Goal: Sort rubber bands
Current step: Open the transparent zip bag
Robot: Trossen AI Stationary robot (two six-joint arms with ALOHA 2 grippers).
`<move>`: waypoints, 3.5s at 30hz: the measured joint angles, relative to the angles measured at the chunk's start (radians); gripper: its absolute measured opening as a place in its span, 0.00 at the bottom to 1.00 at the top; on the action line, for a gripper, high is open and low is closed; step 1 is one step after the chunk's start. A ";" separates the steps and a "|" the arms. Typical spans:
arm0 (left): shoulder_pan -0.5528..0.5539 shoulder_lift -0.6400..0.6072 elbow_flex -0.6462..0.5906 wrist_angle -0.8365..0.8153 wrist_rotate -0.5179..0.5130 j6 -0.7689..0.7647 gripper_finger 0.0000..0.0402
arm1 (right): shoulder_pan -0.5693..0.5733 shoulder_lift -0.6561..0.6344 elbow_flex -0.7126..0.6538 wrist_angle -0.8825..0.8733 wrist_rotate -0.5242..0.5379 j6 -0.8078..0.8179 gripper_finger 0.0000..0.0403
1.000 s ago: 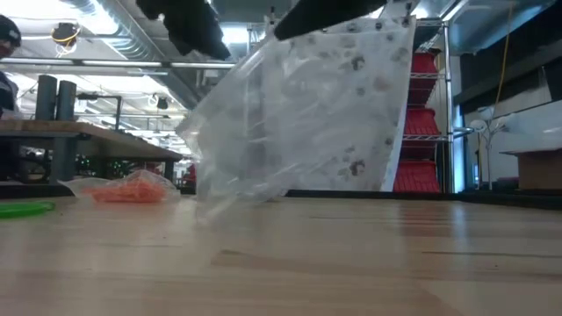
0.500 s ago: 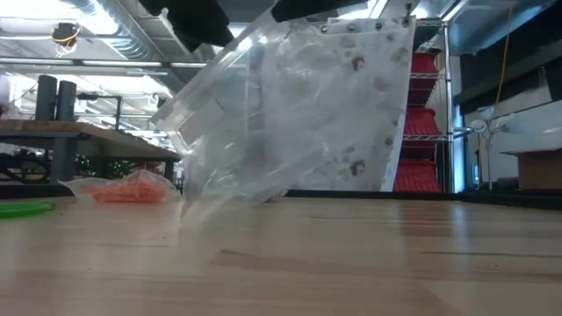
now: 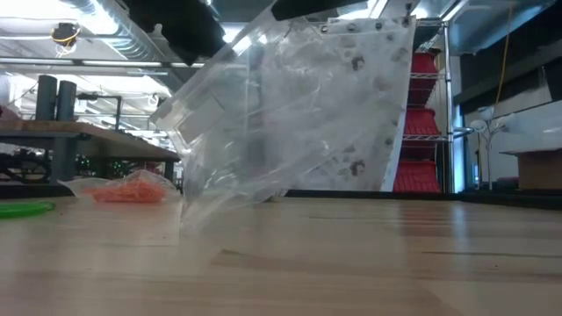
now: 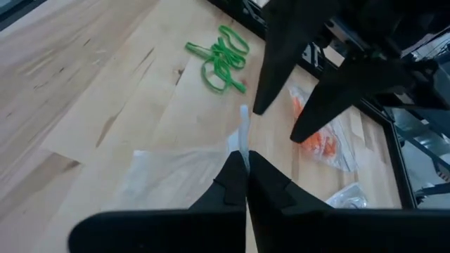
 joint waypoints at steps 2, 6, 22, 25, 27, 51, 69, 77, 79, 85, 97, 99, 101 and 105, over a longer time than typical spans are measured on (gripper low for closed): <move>-0.001 0.000 0.000 0.001 0.001 0.006 0.38 | 0.000 0.000 0.000 0.000 0.000 0.000 0.00; 0.000 0.000 0.000 0.003 0.000 0.020 0.38 | 0.000 0.000 0.000 0.000 0.001 0.000 0.00; -0.002 0.045 0.000 0.008 -0.019 0.024 0.38 | 0.000 0.000 0.000 -0.002 0.003 0.000 0.00; 0.000 0.045 0.000 0.007 -0.028 0.024 0.38 | 0.000 0.000 0.000 -0.002 0.003 0.000 0.00; 0.000 0.045 0.000 0.009 -0.042 0.028 0.38 | 0.000 0.000 0.000 -0.001 0.003 0.000 0.00; 0.024 0.062 0.000 0.008 -0.011 0.123 0.01 | -0.056 0.000 0.000 0.110 -0.030 0.301 0.01; 0.112 -0.040 0.000 -0.121 -0.239 -0.080 0.00 | -0.138 0.045 0.207 -0.083 0.101 -0.017 0.38; 0.108 -0.040 0.001 -0.118 -0.215 -0.075 0.00 | -0.161 0.141 0.207 -0.049 0.132 -0.242 0.34; 0.108 -0.040 0.001 -0.117 -0.216 -0.075 0.00 | -0.166 0.146 0.207 -0.062 0.148 -0.278 0.33; 0.102 -0.040 0.001 -0.106 -0.217 -0.063 0.00 | -0.190 0.146 0.208 -0.084 0.151 -0.263 0.31; 0.092 -0.040 0.000 -0.110 -0.274 -0.072 0.00 | -0.205 0.146 0.208 -0.190 0.019 -0.255 0.02; 0.092 -0.040 0.000 -0.119 -0.326 -0.071 0.00 | -0.197 0.146 0.208 -0.187 0.021 -0.227 0.03; 0.095 -0.040 0.000 -0.141 -0.383 -0.073 0.00 | -0.186 0.146 0.208 -0.179 0.015 -0.191 0.04; 0.105 -0.040 0.001 -0.183 -0.459 -0.079 0.00 | -0.163 0.146 0.208 -0.172 -0.034 -0.115 0.01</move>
